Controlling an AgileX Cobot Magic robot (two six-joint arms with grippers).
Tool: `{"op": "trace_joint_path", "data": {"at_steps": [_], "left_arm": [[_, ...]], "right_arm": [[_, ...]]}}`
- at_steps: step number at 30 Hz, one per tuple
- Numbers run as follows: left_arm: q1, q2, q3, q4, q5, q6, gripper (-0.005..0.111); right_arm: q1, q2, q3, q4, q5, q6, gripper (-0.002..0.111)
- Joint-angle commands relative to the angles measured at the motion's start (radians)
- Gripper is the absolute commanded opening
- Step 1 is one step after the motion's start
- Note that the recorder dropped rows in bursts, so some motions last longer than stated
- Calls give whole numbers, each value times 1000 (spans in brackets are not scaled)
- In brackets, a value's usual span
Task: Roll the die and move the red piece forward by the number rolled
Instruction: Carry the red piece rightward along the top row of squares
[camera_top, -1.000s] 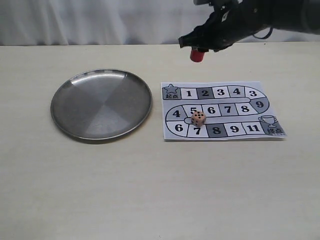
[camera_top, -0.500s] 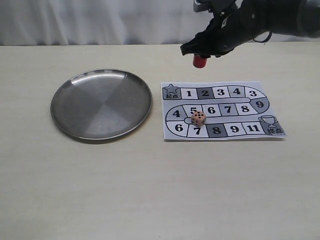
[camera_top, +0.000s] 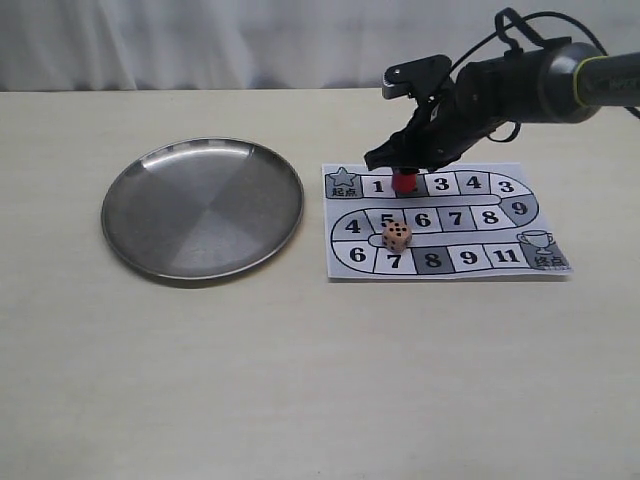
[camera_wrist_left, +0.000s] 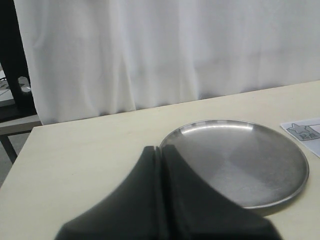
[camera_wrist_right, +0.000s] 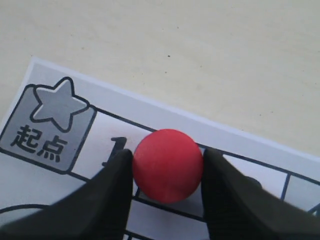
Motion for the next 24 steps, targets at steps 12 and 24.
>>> {"op": "trace_joint_path", "data": {"at_steps": [12, 24], "left_arm": [[-2, -1, 2, 0, -9, -1, 0], [-2, -1, 2, 0, -9, -1, 0]], "right_arm": [[-12, 21, 2, -2, 35, 1, 5], [-16, -67, 2, -2, 37, 3, 5]]}}
